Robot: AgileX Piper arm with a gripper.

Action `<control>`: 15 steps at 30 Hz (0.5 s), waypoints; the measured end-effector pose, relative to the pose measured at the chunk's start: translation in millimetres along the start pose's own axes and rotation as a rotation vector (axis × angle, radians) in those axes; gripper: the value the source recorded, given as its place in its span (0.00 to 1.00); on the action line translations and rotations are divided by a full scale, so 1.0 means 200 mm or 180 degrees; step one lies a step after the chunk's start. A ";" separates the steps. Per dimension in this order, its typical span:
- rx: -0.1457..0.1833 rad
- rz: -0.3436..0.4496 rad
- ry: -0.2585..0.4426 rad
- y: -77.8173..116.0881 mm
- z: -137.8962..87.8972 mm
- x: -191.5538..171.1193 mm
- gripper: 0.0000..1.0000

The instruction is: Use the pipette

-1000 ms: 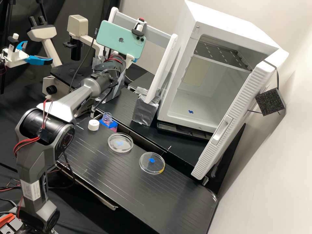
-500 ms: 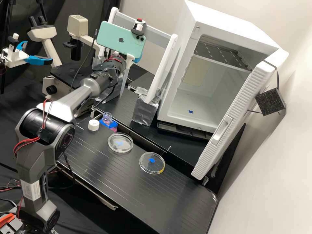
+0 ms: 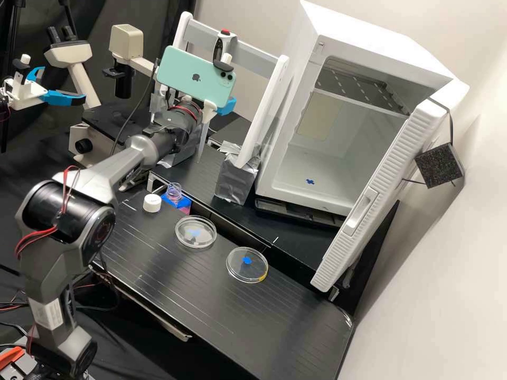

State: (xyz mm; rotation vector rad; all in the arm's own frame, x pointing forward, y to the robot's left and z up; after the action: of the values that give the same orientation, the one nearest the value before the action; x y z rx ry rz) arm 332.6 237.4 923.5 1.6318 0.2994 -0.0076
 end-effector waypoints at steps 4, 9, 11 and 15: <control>-0.0018 0.0162 -0.0128 0.04 0.04 -0.19 1.00; 0.0060 0.0520 -0.0625 -0.02 0.18 -0.44 1.00; -0.0179 0.0946 -0.0987 -0.05 0.33 -0.51 1.00; 0.0073 0.1958 -0.0713 -0.09 0.49 -0.60 1.00</control>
State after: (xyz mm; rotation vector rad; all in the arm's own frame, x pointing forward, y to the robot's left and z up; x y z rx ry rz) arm 230.4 120.2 920.3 1.6706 -0.3810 0.2717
